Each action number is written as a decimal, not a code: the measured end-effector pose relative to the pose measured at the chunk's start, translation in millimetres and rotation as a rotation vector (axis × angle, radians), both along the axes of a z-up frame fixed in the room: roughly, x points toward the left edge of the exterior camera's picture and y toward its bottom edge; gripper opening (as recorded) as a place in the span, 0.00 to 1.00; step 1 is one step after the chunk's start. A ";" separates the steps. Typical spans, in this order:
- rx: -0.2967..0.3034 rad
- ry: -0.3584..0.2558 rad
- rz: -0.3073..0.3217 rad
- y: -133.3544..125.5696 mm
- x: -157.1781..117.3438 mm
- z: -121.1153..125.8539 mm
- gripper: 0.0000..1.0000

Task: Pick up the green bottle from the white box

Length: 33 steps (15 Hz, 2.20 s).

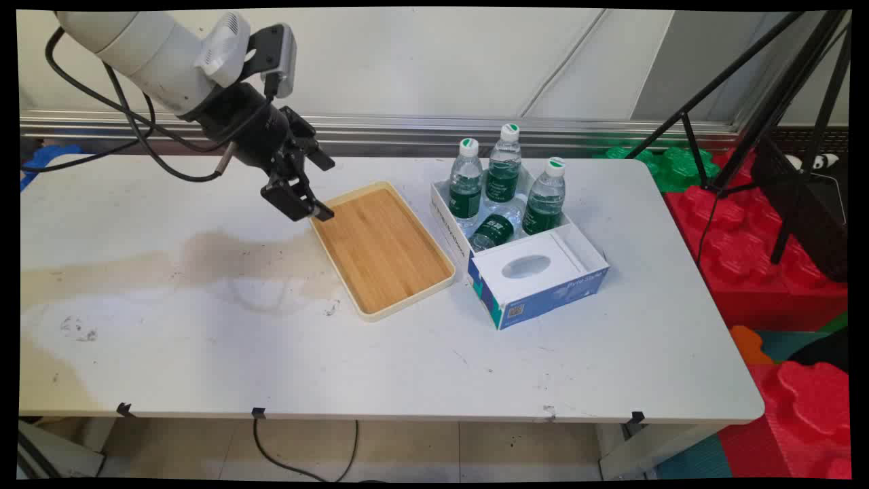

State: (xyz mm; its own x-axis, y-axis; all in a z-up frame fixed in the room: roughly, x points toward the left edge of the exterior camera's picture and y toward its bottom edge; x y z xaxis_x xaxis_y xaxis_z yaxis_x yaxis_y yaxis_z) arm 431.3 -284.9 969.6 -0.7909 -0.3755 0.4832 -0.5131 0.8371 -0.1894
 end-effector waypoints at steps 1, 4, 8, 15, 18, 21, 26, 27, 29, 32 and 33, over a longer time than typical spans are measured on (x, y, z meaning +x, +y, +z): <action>-0.004 0.006 0.013 -0.3 0.1 0.8 1.00; -0.019 0.031 0.064 -2.2 -1.5 4.3 1.00; -0.049 0.072 0.146 -8.9 -7.5 11.3 1.00; -0.095 0.131 0.277 -32.5 -26.9 12.2 1.00; -0.102 0.142 0.314 -43.1 -35.5 7.3 1.00; -0.100 0.150 0.359 -59.4 -48.5 -4.1 1.00; -0.106 0.155 0.394 -83.8 -65.3 -23.5 1.00; -0.108 0.156 0.395 -87.8 -68.0 -27.1 1.00; -0.110 0.158 0.398 -97.3 -74.5 -35.8 1.00; -0.110 0.162 0.394 -111.8 -85.5 -51.1 1.00; -0.110 0.164 0.392 -117.9 -90.4 -58.1 1.00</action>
